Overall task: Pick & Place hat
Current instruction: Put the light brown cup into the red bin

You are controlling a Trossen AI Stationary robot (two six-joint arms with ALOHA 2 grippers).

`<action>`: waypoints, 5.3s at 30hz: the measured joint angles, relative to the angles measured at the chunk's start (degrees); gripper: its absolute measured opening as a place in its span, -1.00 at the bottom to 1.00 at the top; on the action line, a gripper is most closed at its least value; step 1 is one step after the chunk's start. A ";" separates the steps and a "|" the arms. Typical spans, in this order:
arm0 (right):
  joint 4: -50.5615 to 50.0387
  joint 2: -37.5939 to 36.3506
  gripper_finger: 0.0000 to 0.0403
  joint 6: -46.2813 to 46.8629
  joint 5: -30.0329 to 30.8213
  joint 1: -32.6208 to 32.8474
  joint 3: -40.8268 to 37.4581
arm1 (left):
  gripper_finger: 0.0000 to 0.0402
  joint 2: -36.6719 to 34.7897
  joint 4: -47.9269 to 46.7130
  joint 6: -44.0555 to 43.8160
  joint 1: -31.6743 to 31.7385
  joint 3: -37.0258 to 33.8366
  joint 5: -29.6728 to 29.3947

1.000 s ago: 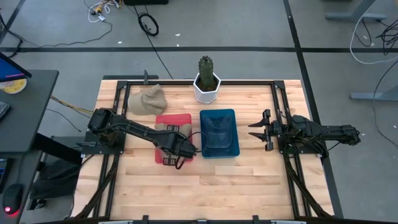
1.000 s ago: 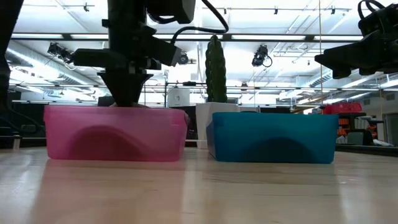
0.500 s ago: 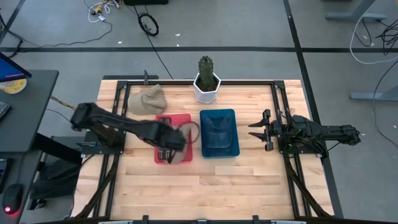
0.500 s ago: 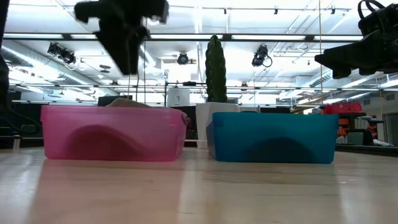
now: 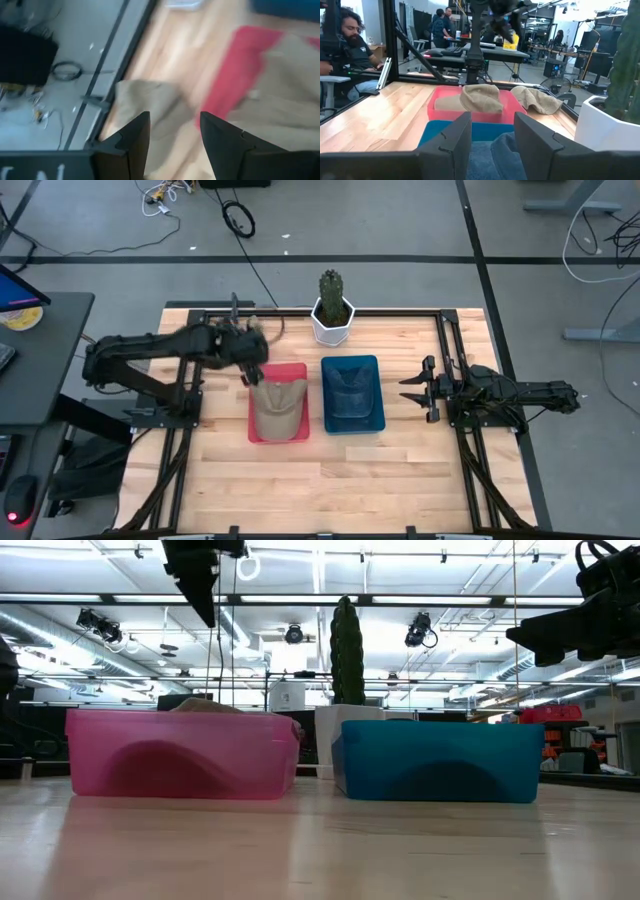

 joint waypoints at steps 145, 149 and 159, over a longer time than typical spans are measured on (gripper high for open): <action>0.01 0.02 -0.24 0.00 0.01 -0.02 0.00 | -0.99 14.36 -6.85 -38.31 -3.63 2.71 19.13; 0.00 0.00 -0.24 0.00 0.01 -0.01 0.00 | -0.99 14.36 -0.84 -41.94 -6.78 2.71 19.14; -0.03 0.02 -0.24 0.00 0.02 0.00 0.00 | -0.99 16.69 6.62 -48.65 -10.47 2.75 19.19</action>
